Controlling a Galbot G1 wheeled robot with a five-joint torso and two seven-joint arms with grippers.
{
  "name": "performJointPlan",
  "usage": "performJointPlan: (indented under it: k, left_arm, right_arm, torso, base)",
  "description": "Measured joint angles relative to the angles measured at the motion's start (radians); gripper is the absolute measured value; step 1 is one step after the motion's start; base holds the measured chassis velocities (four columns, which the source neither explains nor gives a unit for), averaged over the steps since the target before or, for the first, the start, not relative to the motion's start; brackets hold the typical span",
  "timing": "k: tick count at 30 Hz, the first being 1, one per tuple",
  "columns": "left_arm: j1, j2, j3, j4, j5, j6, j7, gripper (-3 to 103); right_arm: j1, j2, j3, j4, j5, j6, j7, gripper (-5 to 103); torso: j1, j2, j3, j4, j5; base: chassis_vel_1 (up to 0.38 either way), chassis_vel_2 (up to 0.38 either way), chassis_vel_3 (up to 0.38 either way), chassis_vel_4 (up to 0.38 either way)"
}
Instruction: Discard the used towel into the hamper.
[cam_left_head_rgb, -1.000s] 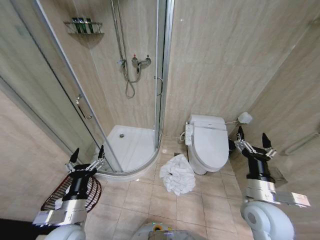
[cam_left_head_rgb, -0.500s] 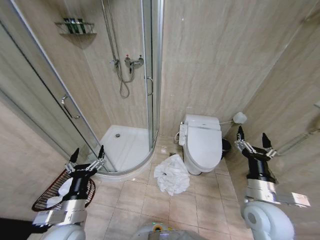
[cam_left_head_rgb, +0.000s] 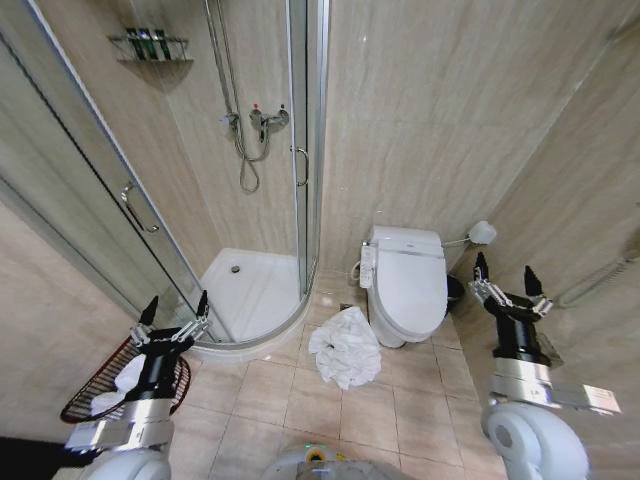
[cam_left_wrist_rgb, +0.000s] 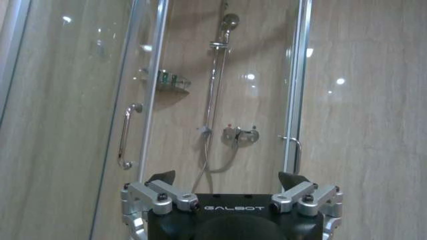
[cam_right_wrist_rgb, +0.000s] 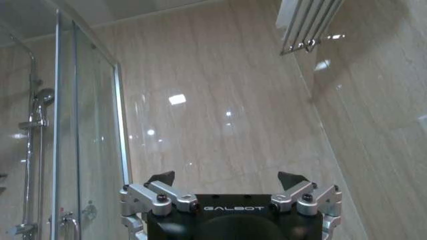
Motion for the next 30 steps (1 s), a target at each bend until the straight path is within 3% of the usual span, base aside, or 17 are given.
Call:
performJointPlan:
  k: [19,30]
  left_arm:
    - [0.000,0.000,0.000,0.000,0.000,0.000,0.000,100]
    - [0.000,0.000,0.000,0.000,0.000,0.000,0.000,100]
  right_arm:
    - [0.000,0.000,0.000,0.000,0.000,0.000,0.000,100]
    - [0.000,0.000,0.000,0.000,0.000,0.000,0.000,100]
  torso:
    - [-0.060,-0.127,-0.067,0.0000,0.0000]
    - [-0.080,-0.172,-0.092,0.0000,-0.0001]
  base:
    - [0.000,0.000,0.000,0.000]
    - [0.000,0.000,0.000,0.000]
